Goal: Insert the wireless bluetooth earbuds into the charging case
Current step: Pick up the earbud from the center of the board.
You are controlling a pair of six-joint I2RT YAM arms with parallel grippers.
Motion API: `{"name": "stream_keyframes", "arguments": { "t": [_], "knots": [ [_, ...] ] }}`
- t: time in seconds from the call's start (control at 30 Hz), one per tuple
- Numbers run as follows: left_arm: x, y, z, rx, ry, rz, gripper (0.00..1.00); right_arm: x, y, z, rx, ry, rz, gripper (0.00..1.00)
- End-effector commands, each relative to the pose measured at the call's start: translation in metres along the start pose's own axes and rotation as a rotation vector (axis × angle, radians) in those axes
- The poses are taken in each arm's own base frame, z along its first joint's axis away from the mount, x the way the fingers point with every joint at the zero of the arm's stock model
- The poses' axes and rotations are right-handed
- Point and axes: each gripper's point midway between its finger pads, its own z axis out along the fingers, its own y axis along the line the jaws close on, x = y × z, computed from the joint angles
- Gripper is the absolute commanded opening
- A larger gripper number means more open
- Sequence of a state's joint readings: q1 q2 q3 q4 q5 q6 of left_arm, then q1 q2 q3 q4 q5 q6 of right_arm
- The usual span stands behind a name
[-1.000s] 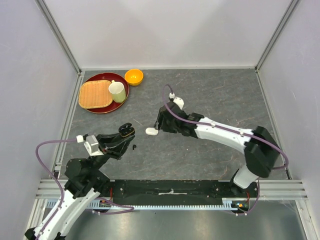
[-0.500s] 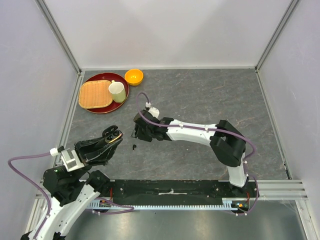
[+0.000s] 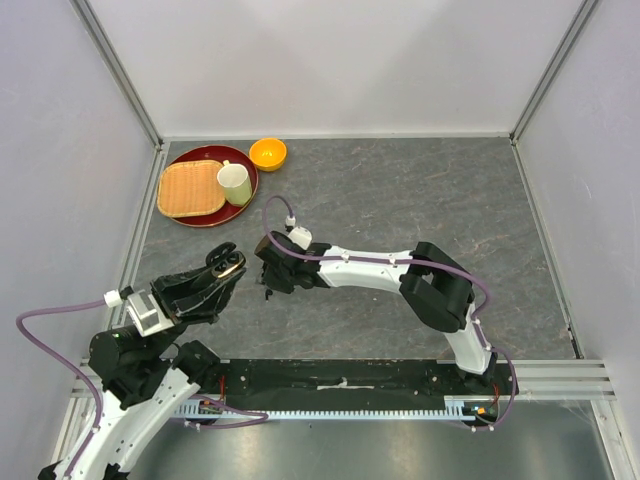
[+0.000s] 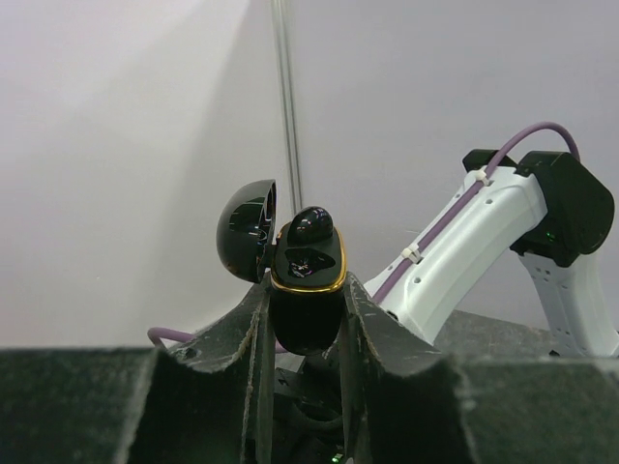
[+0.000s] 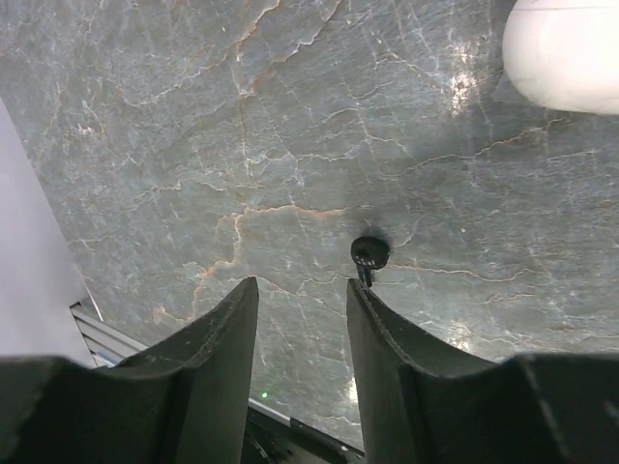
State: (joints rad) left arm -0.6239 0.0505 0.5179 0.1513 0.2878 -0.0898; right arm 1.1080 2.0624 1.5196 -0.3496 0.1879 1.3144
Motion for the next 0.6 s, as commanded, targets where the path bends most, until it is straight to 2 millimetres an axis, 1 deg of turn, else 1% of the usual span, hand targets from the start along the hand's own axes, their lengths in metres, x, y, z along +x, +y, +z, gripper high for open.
{"name": "stream_keyframes", "arguments": {
  "t": [0.0,0.23,0.33,0.4,0.43,0.53,0.57],
  "knots": [
    [-0.010,0.012,0.003,-0.055,-0.022,0.059,0.02,-0.003,0.007,0.007,0.013,-0.033,0.040,0.48],
    [-0.008,0.016,0.003,-0.075,-0.016,0.060,0.02,0.000,-0.006,0.012,0.070,-0.055,0.040,0.44],
    [-0.008,0.017,0.003,-0.080,-0.015,0.061,0.02,-0.001,-0.006,0.011,0.093,-0.077,0.031,0.45],
    [-0.006,0.018,0.003,-0.086,-0.011,0.059,0.02,0.001,-0.008,0.013,0.104,-0.072,0.018,0.46],
    [-0.005,0.018,0.003,-0.086,-0.009,0.058,0.02,0.002,-0.005,0.014,0.098,-0.069,0.018,0.46],
    [-0.005,0.018,0.003,-0.086,-0.008,0.056,0.02,0.005,-0.006,0.018,0.107,-0.064,0.010,0.46],
    [-0.005,0.018,0.003,-0.086,-0.008,0.056,0.02,0.008,-0.010,0.021,0.119,-0.059,0.009,0.45]
  ]
}}
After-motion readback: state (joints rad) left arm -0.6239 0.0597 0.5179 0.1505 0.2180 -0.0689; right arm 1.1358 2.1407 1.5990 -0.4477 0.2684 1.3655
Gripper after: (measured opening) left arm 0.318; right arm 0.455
